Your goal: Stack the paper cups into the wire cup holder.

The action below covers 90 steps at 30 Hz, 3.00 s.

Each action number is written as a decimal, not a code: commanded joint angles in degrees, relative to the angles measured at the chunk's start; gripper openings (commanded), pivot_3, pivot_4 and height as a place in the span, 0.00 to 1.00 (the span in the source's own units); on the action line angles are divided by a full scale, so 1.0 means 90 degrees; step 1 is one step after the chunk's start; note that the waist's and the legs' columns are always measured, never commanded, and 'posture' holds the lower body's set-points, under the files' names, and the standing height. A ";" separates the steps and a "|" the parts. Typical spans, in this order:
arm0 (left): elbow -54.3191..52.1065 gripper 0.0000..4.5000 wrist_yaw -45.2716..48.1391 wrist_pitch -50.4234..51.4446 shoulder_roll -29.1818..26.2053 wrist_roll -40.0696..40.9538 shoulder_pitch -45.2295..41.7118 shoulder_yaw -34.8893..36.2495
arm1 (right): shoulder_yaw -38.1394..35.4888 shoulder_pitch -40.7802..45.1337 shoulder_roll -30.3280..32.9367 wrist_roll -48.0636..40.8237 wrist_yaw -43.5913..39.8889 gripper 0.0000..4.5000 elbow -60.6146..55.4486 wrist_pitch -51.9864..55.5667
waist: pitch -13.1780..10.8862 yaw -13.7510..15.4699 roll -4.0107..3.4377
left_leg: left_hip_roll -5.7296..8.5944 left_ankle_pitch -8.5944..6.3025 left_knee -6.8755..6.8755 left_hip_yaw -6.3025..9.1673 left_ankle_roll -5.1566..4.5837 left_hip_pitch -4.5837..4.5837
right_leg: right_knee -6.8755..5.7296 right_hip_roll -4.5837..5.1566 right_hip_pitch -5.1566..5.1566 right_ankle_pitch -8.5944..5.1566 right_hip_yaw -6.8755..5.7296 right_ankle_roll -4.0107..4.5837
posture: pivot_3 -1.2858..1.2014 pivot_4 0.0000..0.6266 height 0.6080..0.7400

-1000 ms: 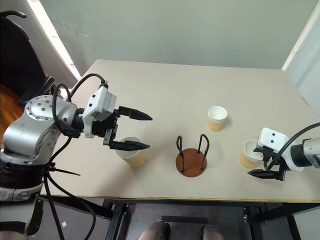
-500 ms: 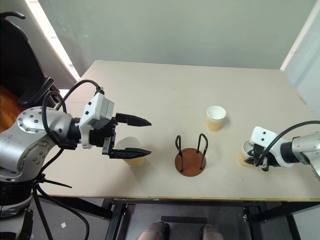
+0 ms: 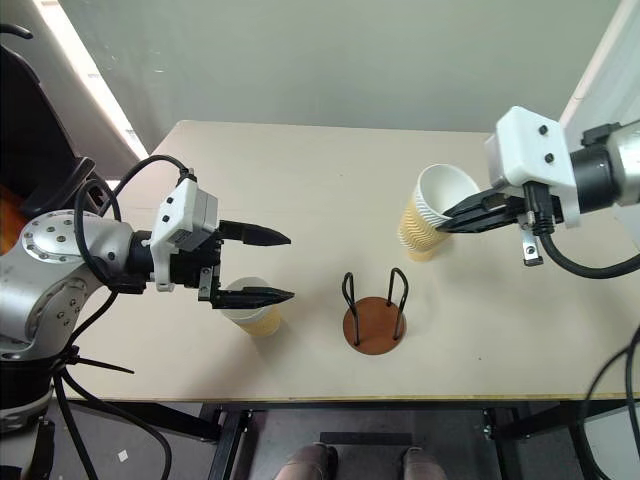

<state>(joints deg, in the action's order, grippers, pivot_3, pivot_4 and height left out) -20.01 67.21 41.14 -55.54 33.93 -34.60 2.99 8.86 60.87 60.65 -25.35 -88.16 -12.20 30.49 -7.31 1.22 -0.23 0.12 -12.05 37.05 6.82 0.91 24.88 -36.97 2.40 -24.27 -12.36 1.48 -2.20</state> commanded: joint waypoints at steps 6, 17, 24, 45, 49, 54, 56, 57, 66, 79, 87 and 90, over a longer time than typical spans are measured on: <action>-0.0195 1.00 -0.0002 -0.0219 -0.0124 -0.0127 0.0071 0.0005 | 0.1355 0.0719 -0.0318 0.0255 -0.0483 0.01 0.0454 -0.1263 | -0.0001 0.0024 -0.0002 | 0.0000 0.0002 -0.0001 0.0013 0.0010 0.0007 | 0.0000 0.0003 -0.0002 -0.0009 -0.0009 0.0022 | 0.52 0.24 1.00; -0.0167 1.00 0.0017 -0.0321 -0.0270 -0.0234 0.0168 0.0010 | 0.1848 0.0632 -0.0572 0.0607 -0.0483 0.01 0.0618 -0.1966 | -0.0001 0.0010 -0.0002 | -0.0005 -0.0010 -0.0004 0.0014 0.0027 0.0003 | -0.0008 0.0004 -0.0008 -0.0006 -0.0012 0.0038 | 0.52 0.24 1.00; -0.0167 1.00 0.0018 -0.0345 -0.0217 -0.0279 0.0076 -0.0183 | 0.1962 0.0559 -0.0687 0.0641 -0.0483 0.01 0.0553 -0.2066 | -0.0001 0.0009 -0.0002 | -0.0005 -0.0009 -0.0002 0.0015 0.0029 0.0002 | -0.0008 0.0004 -0.0008 0.0003 -0.0014 0.0051 | 0.52 0.24 1.00; 0.1434 1.00 -0.1746 -0.1165 0.1178 -0.1981 -0.1104 -0.0845 | 0.2019 0.1557 -0.1830 0.3152 0.0885 0.99 0.5604 -0.3317 | -0.0001 0.0022 -0.0002 | -0.0005 0.0013 -0.0001 0.0021 0.0041 -0.0001 | -0.0003 0.0011 -0.0012 0.0045 -0.0014 0.0076 | 0.52 0.24 1.00; 0.1413 1.00 -0.1773 -0.1175 0.1295 -0.2056 -0.1046 -0.0824 | 0.2055 0.1811 -0.2315 0.3778 0.1369 0.99 0.6998 -0.4000 | -0.0002 0.0015 -0.0004 | -0.0011 0.0018 -0.0021 0.0020 0.0050 0.0006 | -0.0012 0.0007 -0.0040 0.0078 -0.0014 0.0020 | 0.52 0.24 1.00; 0.1279 1.00 -0.1865 -0.1092 0.1303 -0.2053 -0.0935 -0.0748 | 0.2083 0.1967 -0.2768 0.4352 0.1756 0.99 0.8093 -0.4490 | -0.0002 0.0017 -0.0004 | -0.0016 0.0025 -0.0075 0.0015 0.0075 0.0008 | -0.0006 0.0006 -0.0063 0.0076 -0.0017 0.0024 | 0.52 0.24 1.00; 0.1236 1.00 -0.1931 -0.1039 0.1284 -0.2068 -0.0892 -0.0729 | 0.2057 0.1980 -0.2935 0.4492 0.1860 0.91 0.8411 -0.4616 | -0.0002 0.0019 -0.0004 | -0.0017 0.0028 -0.0091 0.0015 0.0083 0.0008 | -0.0003 0.0006 -0.0066 0.0074 -0.0018 0.0027 | 0.52 0.24 1.00; 0.1216 1.00 -0.1942 -0.1020 0.1275 -0.2069 -0.0878 -0.0726 | 0.2024 0.1993 -0.2985 0.4534 0.1876 0.87 0.8511 -0.4664 | -0.0002 0.0020 -0.0004 | -0.0017 0.0028 -0.0092 0.0015 0.0086 0.0008 | -0.0003 0.0006 -0.0067 0.0073 -0.0018 0.0028 | 0.52 0.24 1.00; 0.0884 1.00 -0.1636 -0.0833 0.1064 -0.1746 -0.0704 -0.0526 | 0.1890 0.2047 -0.3196 0.4825 0.1929 0.15 0.8856 -0.4991 | -0.0003 0.0022 -0.0004 | -0.0018 0.0028 -0.0092 0.0014 0.0097 0.0011 | -0.0005 0.0007 -0.0068 0.0071 -0.0021 0.0032 | 0.52 0.24 1.00; 0.0581 1.00 -0.0422 -0.0728 0.0408 -0.0779 -0.0426 -0.0113 | 0.1597 0.2098 -0.1628 0.1375 -0.0483 0.01 0.4042 -0.2976 | -0.0007 0.0005 -0.0012 | -0.0025 0.0059 -0.0102 0.0013 0.0157 0.0022 | -0.0004 -0.0005 -0.0070 0.0059 -0.0036 0.0051 | 0.52 0.24 1.00; 0.0328 1.00 0.0218 -0.0511 0.0075 -0.0350 -0.0286 -0.0240 | 0.2694 0.1526 -0.0280 -0.0242 -0.0483 0.01 0.1246 -0.2283 | -0.0006 0.0008 -0.0008 | -0.0030 0.0053 -0.0098 0.0020 0.0164 0.0009 | 0.0004 -0.0010 -0.0043 0.0025 -0.0040 0.0084 | 0.52 0.24 1.00; 0.0270 1.00 0.0380 -0.0425 0.0014 -0.0230 -0.0269 -0.0270 | 0.2918 0.1517 -0.0213 -0.0415 -0.0483 0.01 0.0939 -0.2290 | -0.0006 -0.0003 -0.0009 | -0.0031 0.0045 -0.0100 0.0030 0.0112 0.0006 | -0.0005 -0.0010 -0.0047 0.0015 -0.0040 0.0103 | 0.52 0.24 1.00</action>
<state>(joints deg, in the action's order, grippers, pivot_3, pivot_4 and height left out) -15.84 69.75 36.82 -54.76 30.64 -36.78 -0.08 35.02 73.51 57.84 -26.98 -92.25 -1.17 10.10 -7.36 1.20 -0.31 -0.17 -11.62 36.15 7.09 1.83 24.91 -37.08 2.31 -24.70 -12.24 1.11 -1.25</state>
